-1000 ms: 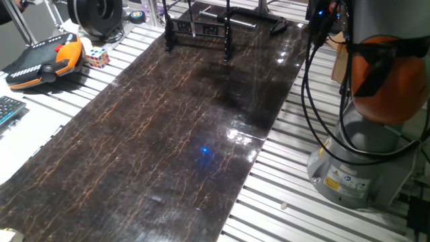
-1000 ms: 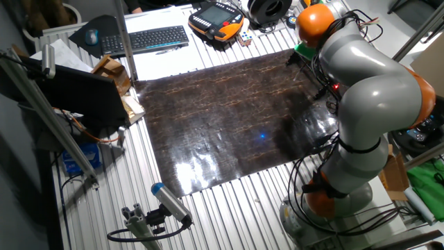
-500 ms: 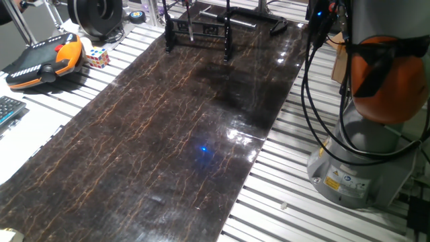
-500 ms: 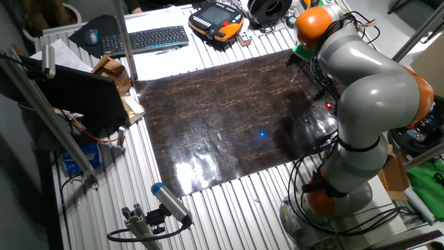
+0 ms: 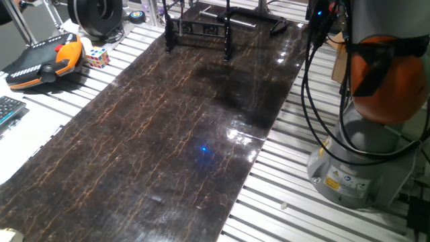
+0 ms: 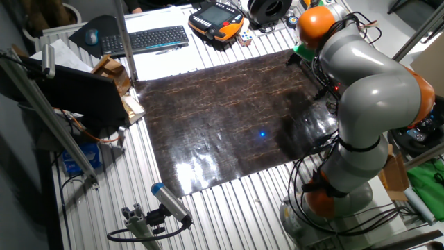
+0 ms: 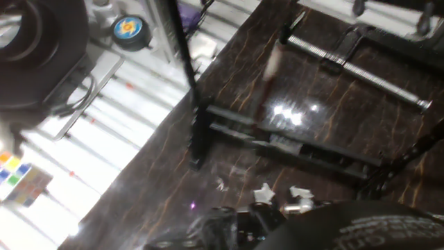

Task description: Place the brush on the pen rack

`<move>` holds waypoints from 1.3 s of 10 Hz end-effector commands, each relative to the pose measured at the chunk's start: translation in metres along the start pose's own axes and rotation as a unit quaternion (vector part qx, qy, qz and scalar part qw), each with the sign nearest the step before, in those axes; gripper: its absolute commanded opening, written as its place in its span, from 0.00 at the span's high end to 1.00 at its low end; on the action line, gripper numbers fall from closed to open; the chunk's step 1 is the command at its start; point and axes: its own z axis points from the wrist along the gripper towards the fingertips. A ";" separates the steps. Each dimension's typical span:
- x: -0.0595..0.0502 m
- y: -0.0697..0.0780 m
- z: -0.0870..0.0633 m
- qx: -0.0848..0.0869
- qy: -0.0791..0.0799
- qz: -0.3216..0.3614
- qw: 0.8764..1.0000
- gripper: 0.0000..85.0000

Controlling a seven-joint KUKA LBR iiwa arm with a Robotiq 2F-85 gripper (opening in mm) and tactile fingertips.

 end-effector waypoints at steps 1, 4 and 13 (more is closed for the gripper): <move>0.012 0.010 -0.003 -0.001 0.032 -0.006 0.999 0.88; 0.051 0.045 -0.005 -0.004 0.092 0.006 0.996 0.99; 0.125 0.052 -0.007 -0.034 0.184 -0.153 0.970 0.99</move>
